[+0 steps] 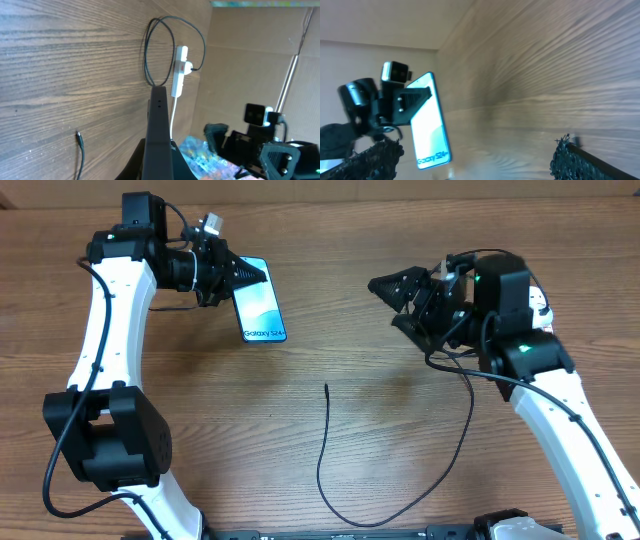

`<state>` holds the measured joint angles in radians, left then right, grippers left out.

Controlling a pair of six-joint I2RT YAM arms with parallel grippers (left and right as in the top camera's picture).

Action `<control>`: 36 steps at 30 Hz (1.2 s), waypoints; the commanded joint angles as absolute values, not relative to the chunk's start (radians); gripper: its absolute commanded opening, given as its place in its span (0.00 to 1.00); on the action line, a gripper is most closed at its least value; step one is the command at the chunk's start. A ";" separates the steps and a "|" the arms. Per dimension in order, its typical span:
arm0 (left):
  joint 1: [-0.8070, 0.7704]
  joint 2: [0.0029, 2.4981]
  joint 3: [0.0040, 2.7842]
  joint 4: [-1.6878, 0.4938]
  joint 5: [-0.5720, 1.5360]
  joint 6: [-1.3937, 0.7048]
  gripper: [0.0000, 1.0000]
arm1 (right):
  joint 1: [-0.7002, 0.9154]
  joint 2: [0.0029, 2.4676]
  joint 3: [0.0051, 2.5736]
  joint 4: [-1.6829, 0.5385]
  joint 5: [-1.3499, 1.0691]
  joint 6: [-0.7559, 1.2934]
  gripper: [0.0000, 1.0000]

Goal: Plug charger to phone and switch on socket
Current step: 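Lower the right gripper to the black cable's plug on the table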

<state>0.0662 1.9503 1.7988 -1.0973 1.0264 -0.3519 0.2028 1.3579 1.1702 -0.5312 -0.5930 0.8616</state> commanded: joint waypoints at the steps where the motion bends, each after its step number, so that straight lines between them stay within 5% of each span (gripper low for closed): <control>1: 0.073 1.926 1.810 -1.090 1.101 -0.291 0.04 | 0.201 1.350 1.226 -0.600 -0.489 0.680 0.99; 8: 0.076 1.926 1.810 -1.051 1.101 -0.291 0.04 | 0.244 1.388 1.226 -0.780 -0.411 0.558 0.99; 19: 0.114 1.926 1.810 -1.040 1.102 -0.282 0.04 | 0.547 1.574 1.226 -0.944 -0.111 0.620 1.00; 36: 0.191 1.926 1.810 -1.050 1.180 -0.265 0.04 | 0.800 1.825 1.224 -0.821 -0.036 0.713 1.00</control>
